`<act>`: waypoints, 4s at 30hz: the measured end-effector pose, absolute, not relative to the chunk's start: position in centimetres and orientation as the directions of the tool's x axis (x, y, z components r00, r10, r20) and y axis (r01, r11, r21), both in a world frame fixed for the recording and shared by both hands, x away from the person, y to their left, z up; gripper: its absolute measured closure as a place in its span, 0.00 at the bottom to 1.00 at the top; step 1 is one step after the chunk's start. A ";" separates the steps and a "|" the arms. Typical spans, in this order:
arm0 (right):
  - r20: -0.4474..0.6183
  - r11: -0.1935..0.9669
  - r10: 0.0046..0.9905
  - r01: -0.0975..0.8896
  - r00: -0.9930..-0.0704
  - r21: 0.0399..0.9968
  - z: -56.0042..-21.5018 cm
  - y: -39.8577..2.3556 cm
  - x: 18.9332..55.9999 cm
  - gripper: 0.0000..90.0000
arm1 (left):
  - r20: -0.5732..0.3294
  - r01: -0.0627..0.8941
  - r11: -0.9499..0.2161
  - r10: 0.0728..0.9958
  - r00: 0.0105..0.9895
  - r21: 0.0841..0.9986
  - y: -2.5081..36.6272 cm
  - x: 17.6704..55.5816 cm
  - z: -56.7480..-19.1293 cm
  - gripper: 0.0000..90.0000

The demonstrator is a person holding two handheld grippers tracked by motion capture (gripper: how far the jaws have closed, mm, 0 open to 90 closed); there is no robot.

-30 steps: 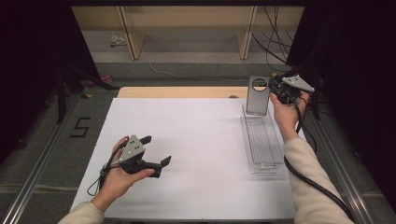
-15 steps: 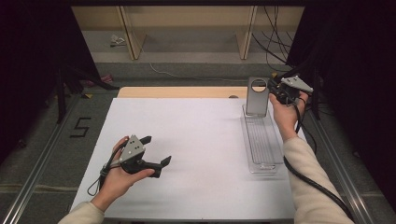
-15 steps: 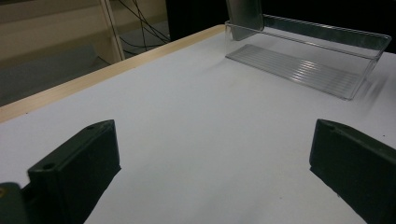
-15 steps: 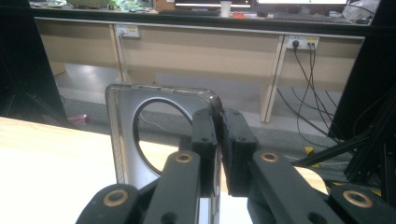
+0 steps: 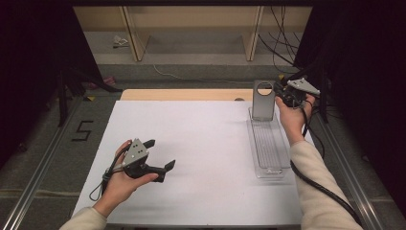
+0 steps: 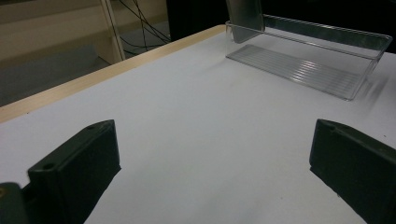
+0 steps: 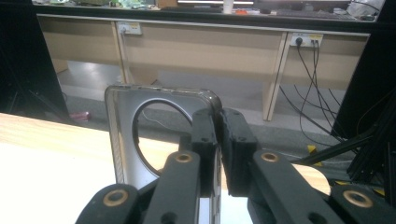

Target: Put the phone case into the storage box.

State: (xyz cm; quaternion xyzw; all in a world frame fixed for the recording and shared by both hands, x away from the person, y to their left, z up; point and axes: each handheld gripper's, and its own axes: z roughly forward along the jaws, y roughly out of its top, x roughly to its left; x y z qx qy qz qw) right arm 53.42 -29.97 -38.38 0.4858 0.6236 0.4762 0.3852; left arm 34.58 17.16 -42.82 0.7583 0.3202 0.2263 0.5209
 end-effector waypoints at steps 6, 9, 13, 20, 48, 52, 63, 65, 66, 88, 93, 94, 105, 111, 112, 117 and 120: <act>-0.017 0.075 0.972 0.241 -0.233 0.968 -38.5 -30.0 53.5 0.94 | 0.010 0.250 -0.253 0.721 0.693 0.935 17.1 34.6 -42.8 0.01; -0.019 0.078 0.972 0.245 -0.235 0.966 -38.6 -30.0 53.5 0.94 | 0.008 0.251 -0.251 0.721 0.693 0.935 17.1 34.6 -42.8 0.01; -0.018 0.079 0.971 0.248 -0.238 0.966 -38.7 -30.0 53.6 0.94 | 0.009 0.250 -0.253 0.721 0.693 0.935 17.1 34.6 -42.8 0.01; -0.023 0.084 0.970 0.247 -0.241 0.965 -38.8 -29.9 53.6 0.94 | 0.010 0.250 -0.253 0.721 0.693 0.935 17.1 34.6 -42.8 0.01; -0.019 0.085 0.969 0.258 -0.247 0.962 -39.2 -29.8 53.7 0.94 | 0.009 0.251 -0.252 0.722 0.692 0.935 17.1 34.6 -42.9 0.01; -0.022 0.089 0.968 0.262 -0.248 0.961 -39.3 -29.8 53.8 0.94 | 0.009 0.251 -0.252 0.722 0.692 0.935 17.1 34.6 -42.9 0.01; -0.016 0.087 0.968 0.272 -0.252 0.958 -39.7 -29.5 54.1 0.94 | 0.008 0.251 -0.251 0.723 0.691 0.935 17.2 34.6 -42.9 0.01; -0.022 0.092 0.968 0.271 -0.250 0.958 -39.7 -29.6 54.1 0.94 | 0.009 0.251 -0.252 0.722 0.691 0.935 17.2 34.6 -42.9 0.01; -0.023 0.092 0.969 0.273 -0.247 0.958 -39.8 -29.7 54.1 0.94 | 0.009 0.251 -0.252 0.722 0.691 0.935 17.2 34.6 -42.8 0.01; -0.019 0.082 0.979 0.305 -0.205 0.949 -40.7 -30.5 54.3 0.97 | 0.004 0.253 -0.249 0.722 0.692 0.935 17.2 34.6 -42.9 0.01; -0.017 0.080 0.979 0.309 -0.203 0.948 -40.8 -30.4 54.4 0.96 | 0.004 0.254 -0.248 0.722 0.692 0.935 17.1 34.6 -42.9 0.01; -0.017 0.080 0.979 0.310 -0.202 0.947 -40.8 -30.4 54.4 0.95 | 0.004 0.254 -0.248 0.722 0.692 0.935 17.1 34.6 -42.9 0.01; -0.010 0.074 0.981 0.324 -0.195 0.943 -41.1 -30.5 54.5 0.88 | 0.004 0.254 -0.249 0.721 0.692 0.935 17.2 34.6 -42.9 0.01; 0.000 0.064 0.981 0.328 -0.192 0.943 -41.0 -30.6 54.5 0.83 | 0.005 0.254 -0.249 0.722 0.692 0.935 17.2 34.6 -42.9 0.01; 0.002 0.062 0.982 0.329 -0.191 0.942 -41.0 -30.7 54.4 0.81 | 0.005 0.253 -0.249 0.722 0.692 0.935 17.2 34.6 -42.9 0.01; 0.015 0.053 0.981 0.343 -0.193 0.938 -40.9 -30.7 54.4 0.74 | 0.006 0.254 -0.250 0.723 0.691 0.934 17.2 34.6 -42.9 0.01; 0.016 0.054 0.981 0.350 -0.192 0.935 -40.8 -30.7 54.3 0.70 | 0.007 0.252 -0.250 0.723 0.691 0.935 17.2 34.6 -42.8 0.01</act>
